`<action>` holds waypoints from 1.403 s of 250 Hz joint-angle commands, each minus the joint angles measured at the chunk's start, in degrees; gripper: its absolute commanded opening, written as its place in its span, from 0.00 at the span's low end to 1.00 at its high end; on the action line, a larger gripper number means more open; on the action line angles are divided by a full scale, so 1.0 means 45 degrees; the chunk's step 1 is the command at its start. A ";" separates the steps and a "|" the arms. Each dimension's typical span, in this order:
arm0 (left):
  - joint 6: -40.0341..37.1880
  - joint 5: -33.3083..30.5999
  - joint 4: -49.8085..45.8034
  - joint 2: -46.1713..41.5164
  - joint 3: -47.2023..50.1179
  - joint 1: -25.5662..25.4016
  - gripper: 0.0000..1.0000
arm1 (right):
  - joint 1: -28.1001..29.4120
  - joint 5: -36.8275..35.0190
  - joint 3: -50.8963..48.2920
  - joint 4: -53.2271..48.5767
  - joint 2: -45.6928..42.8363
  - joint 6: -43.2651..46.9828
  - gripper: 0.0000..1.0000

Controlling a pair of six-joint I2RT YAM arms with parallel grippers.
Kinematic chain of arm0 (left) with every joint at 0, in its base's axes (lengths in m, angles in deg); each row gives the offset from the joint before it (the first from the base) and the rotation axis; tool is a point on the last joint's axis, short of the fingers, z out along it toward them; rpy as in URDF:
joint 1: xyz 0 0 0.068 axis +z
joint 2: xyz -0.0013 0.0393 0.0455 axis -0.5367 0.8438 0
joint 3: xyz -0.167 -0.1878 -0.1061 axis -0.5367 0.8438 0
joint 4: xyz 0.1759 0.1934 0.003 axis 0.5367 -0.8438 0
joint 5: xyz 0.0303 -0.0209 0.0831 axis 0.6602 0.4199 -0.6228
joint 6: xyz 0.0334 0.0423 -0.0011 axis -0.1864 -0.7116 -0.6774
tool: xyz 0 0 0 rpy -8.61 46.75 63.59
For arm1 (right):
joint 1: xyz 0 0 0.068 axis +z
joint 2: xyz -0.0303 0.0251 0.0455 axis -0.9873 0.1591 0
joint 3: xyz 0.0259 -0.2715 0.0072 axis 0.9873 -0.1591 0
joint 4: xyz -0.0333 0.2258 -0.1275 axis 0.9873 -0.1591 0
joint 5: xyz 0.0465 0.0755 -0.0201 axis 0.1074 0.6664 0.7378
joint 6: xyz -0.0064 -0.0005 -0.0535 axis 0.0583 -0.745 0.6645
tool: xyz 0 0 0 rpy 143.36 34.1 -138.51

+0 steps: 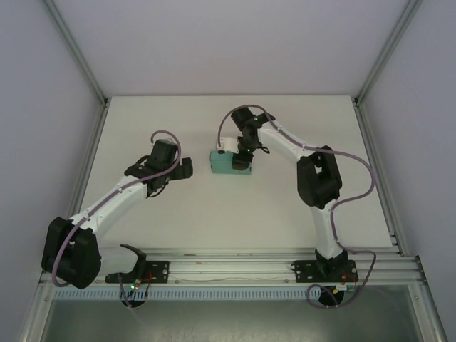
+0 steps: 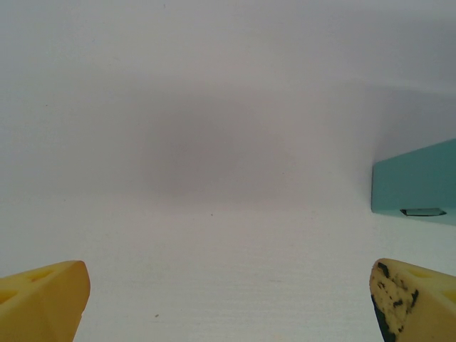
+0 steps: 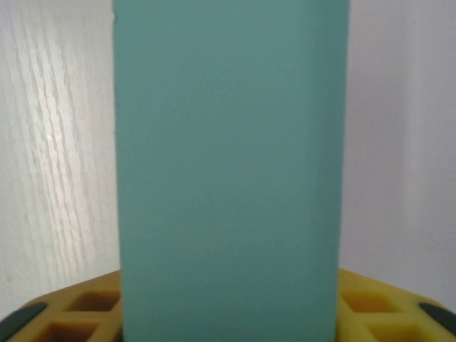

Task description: Assemble paper box

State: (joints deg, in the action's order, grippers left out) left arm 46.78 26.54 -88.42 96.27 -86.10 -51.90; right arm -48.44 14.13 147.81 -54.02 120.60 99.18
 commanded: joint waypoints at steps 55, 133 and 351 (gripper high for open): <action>0.0051 -0.0382 -0.0104 -0.0768 0.0258 0.0046 1.00 | 0.0658 -0.4655 -0.3199 0.5190 -0.2182 0.0134 0.35; 0.0056 -0.0255 0.0203 -0.0894 0.0477 0.0063 1.00 | 0.0929 -0.5146 -0.8037 0.9916 -0.3874 0.0677 0.69; -0.2378 -0.3149 0.9439 -0.0372 0.4030 0.3446 1.00 | -0.5318 -0.6107 -1.8190 1.8367 -1.1359 -1.3623 1.00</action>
State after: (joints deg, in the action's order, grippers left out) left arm 40.86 11.98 -59.86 93.80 -69.29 -38.59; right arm -70.17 -12.08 70.81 12.89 66.11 46.87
